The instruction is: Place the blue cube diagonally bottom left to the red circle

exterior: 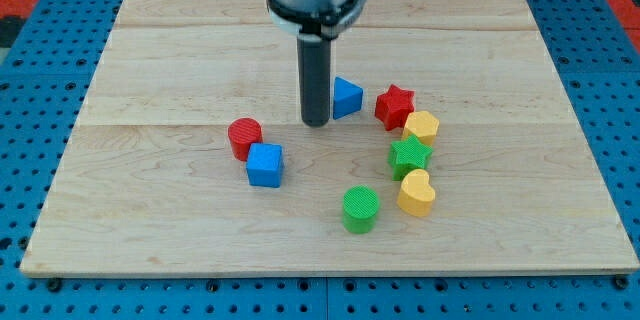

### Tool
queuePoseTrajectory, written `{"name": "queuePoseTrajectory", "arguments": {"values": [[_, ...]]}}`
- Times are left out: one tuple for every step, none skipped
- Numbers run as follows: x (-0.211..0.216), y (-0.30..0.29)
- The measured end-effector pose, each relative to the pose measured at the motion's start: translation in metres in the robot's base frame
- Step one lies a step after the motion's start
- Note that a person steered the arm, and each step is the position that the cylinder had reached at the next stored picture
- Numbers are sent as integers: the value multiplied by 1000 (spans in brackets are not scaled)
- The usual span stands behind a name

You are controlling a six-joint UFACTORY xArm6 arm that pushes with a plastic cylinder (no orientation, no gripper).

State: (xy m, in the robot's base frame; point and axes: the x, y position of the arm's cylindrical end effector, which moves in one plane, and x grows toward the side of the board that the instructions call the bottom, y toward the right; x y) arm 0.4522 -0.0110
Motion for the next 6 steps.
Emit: {"name": "queuePoseTrajectory", "arguments": {"values": [[42, -24], [77, -34], [91, -68], [133, -53], [138, -124], [107, -164]]}}
